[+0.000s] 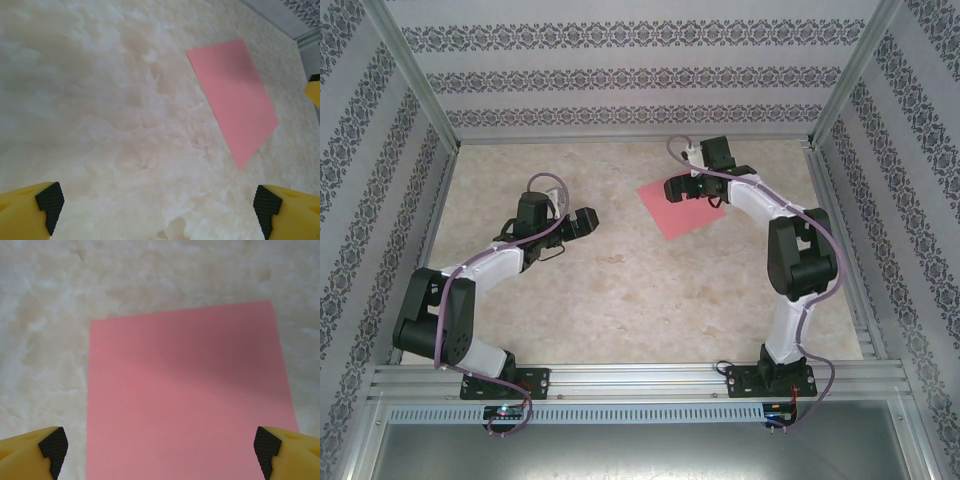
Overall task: Fold a paper plane with a square sheet of paper (pick it up from the middle)
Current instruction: Move the square sheet of paper to the center of the table.
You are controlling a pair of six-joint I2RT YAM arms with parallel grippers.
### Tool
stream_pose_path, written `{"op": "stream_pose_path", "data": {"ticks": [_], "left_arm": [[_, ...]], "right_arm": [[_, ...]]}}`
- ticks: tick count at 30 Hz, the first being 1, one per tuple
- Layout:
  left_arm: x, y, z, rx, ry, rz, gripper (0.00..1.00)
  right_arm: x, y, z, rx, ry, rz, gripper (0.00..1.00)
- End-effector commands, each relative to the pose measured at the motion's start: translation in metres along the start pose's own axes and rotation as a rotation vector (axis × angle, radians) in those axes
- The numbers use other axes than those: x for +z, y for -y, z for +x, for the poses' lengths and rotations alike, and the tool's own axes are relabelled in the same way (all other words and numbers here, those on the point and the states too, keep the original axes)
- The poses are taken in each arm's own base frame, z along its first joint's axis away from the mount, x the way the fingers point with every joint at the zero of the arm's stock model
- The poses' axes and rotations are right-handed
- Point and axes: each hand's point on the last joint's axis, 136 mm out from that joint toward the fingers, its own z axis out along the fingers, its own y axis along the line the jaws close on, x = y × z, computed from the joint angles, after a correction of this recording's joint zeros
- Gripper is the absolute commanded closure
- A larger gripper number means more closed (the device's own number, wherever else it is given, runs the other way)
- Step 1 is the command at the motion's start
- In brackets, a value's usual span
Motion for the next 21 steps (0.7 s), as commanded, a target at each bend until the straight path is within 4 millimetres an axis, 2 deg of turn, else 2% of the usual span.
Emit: {"op": "stream_pose_path", "data": {"ticks": [1,7,13,21], "left_arm": [[0.003,0.003,0.009,-0.032,-0.046,0.004,0.00],[0.004,0.006,0.019,-0.038,-0.080,0.000,0.00],[0.004,0.009,0.020,-0.039,-0.083,0.001,0.00],[0.003,0.006,0.022,-0.031,-0.093,-0.016,0.00]], "right_arm": [[0.011,0.010,0.028,-0.069,-0.156,0.053,0.03],[0.030,0.019,0.036,-0.115,-0.260,0.077,0.03],[0.044,0.024,0.045,-0.157,-0.323,0.098,0.03],[0.054,0.012,0.042,-0.165,-0.388,0.088,0.04]]}}
